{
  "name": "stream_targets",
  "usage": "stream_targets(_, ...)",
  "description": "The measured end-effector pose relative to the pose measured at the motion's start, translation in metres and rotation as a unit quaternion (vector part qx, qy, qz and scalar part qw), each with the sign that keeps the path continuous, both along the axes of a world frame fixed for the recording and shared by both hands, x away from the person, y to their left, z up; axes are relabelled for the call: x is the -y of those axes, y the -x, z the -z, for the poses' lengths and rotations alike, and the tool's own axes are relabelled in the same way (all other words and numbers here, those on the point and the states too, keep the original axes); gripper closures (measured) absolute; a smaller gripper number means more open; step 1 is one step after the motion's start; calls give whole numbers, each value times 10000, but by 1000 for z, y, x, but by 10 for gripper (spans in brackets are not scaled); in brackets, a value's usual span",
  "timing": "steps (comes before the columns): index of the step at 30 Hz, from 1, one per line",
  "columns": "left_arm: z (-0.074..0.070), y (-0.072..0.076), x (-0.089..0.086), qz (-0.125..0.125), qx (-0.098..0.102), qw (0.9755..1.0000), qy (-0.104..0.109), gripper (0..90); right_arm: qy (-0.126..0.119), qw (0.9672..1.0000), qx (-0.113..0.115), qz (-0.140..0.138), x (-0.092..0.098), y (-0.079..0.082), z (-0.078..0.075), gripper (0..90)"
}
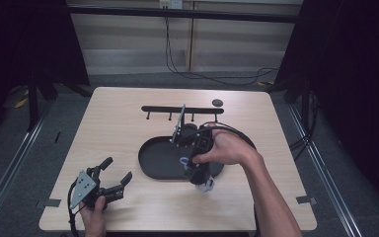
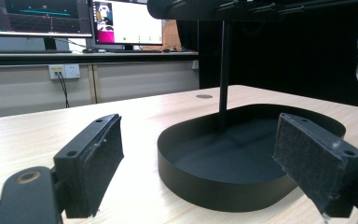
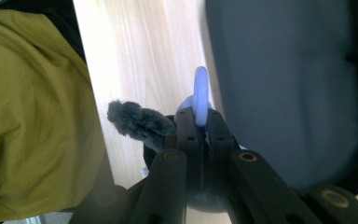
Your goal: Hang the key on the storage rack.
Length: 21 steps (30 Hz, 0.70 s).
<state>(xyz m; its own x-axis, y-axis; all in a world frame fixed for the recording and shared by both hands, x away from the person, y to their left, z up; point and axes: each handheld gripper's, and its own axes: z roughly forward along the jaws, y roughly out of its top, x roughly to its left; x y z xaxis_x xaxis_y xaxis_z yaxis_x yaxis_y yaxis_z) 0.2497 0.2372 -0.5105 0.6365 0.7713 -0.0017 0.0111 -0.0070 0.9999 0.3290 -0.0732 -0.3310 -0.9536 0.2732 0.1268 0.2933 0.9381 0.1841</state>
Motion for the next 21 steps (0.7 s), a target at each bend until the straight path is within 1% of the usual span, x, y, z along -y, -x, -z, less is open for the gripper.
stream_targets(1,0,0,0,0,0,10000,0,154,-9,10000,-21,49,1,0,-1,878)
stream_targets(3,0,0,0,-2,7,10000,0,154,-9,10000,9,59,3,-2,-6,878)
stream_targets(4,0,0,0,-2,7,10000,0,154,-9,10000,9,59,3,-2,-6,878)
stream_targets(5,0,0,0,-4,4,10000,-4,154,-16,10000,55,70,3,-3,-9,878)
stream_targets(6,0,0,0,1,-2,10000,1,154,-106,9999,95,77,5,-4,-13,878)
stream_targets(7,0,0,0,2,-7,10000,11,154,-139,9998,99,47,6,-6,-15,878)
stream_targets(8,0,0,0,-3,4,10000,-1,154,-136,9998,99,115,6,-7,-19,878)
stream_targets(10,0,0,0,3,-10,10000,23,154,-116,9998,131,86,7,-10,-22,878)
stream_targets(11,0,0,0,-3,5,10000,-1,154,-118,9998,156,98,7,-12,-24,878)
stream_targets(13,0,0,0,5,-5,10000,2,154,-100,9998,132,102,7,-13,-25,878)
stream_targets(16,0,0,0,8,-14,10000,14,154,-138,9997,192,80,6,-19,-28,878)
stream_targets(17,0,0,0,0,-9,10000,12,153,-107,9995,272,101,6,-20,-30,878)
stream_targets(19,0,0,0,1,-1,10000,0,154,-171,9990,390,137,5,-25,-33,878)
stream_targets(21,0,0,0,1,-1,10000,1,153,-196,9990,363,158,5,-26,-33,878)
